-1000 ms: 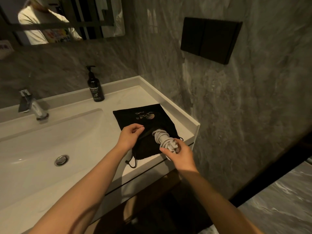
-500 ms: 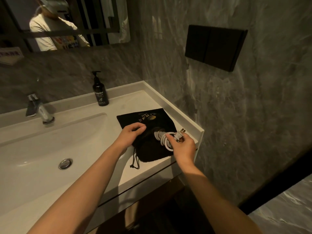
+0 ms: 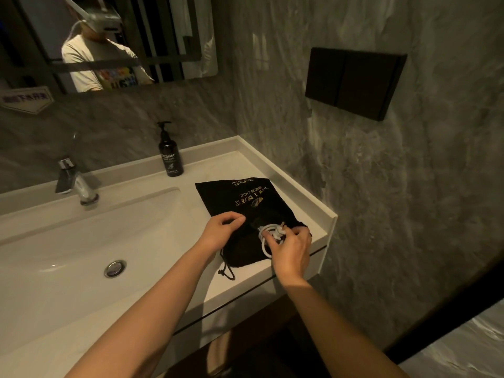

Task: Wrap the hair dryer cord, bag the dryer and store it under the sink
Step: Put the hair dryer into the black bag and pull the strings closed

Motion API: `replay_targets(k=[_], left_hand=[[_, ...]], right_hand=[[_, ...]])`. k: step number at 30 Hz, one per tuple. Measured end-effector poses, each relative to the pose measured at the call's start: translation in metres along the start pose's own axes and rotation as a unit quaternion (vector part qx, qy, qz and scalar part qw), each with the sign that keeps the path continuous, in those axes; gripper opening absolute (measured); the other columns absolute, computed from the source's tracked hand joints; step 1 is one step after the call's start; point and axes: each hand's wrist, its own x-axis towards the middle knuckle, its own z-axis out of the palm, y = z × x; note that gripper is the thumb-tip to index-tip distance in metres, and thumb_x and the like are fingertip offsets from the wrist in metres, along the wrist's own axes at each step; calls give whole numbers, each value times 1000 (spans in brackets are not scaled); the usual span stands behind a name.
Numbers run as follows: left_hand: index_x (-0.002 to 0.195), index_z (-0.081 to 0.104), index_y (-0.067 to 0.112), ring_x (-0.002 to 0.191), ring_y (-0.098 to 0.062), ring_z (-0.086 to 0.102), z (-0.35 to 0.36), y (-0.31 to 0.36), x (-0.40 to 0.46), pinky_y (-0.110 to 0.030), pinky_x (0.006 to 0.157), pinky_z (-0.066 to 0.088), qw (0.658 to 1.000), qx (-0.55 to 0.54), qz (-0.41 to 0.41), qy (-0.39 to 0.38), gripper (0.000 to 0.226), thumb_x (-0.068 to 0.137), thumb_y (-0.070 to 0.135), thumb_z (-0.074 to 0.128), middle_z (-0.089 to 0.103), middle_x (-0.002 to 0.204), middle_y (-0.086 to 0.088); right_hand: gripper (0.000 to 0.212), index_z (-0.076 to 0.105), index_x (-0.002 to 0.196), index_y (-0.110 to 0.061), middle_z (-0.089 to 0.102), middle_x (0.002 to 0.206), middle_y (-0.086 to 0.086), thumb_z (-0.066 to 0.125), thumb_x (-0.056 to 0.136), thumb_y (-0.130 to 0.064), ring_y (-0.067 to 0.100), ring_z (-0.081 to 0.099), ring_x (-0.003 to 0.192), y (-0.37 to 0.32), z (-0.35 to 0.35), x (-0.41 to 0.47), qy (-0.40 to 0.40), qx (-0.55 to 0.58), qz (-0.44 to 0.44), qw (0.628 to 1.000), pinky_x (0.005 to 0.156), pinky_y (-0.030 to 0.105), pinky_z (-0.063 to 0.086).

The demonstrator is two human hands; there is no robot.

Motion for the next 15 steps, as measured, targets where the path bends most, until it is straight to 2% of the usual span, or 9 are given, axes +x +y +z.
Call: replay_targets(k=[3,5,7,9,11,13,15], left_hand=[[95,69,26,112,-25,60,0,-2,0,-46,101,47,1000,3,-4,3,12,93,26,58,68,113,-6],[94,69,28,113,-25,60,0,-4,1,-49,102,45,1000,4,-8,6,11,92,27,58,68,114,-5],[93,69,28,113,-25,60,-2,-6,1,-50,102,45,1000,5,-13,6,11,92,27,58,68,114,-6],[91,69,29,112,-27,60,-3,-6,1,-50,101,47,1000,2,-19,6,11,92,27,59,68,113,-7],[89,69,29,110,-29,61,-3,-6,0,-49,98,49,1000,-7,-22,8,11,92,26,59,69,110,-8],[89,69,28,110,-29,62,-5,-6,0,-46,96,50,1000,-14,-23,10,12,92,25,59,69,109,-9],[89,70,28,111,-29,61,-7,-7,0,-45,98,48,1000,-16,-21,15,11,92,25,60,69,109,-8]], right_hand=[[50,63,113,-14,62,104,7,61,82,-53,24,60,98,1,-1,-1,-49,44,1,998,79,35,51],[48,60,114,-13,66,105,6,59,84,-51,23,63,101,2,1,-3,-84,86,5,993,81,35,52],[54,51,125,-13,67,108,7,61,84,-46,23,63,104,3,0,-6,-86,102,2,991,85,37,53],[61,42,129,-13,68,93,1,67,81,-42,18,66,93,5,-2,-8,-76,103,-22,992,79,35,54],[49,44,116,-18,61,72,-8,70,80,-39,12,64,75,5,-5,-11,-73,76,-65,992,68,31,53],[35,47,102,-22,57,69,-9,69,80,-39,8,60,69,6,-4,-12,-83,46,-102,990,64,29,52],[30,49,96,-24,57,74,-10,69,80,-38,8,59,72,7,-2,-11,-93,23,-136,986,66,29,52]])
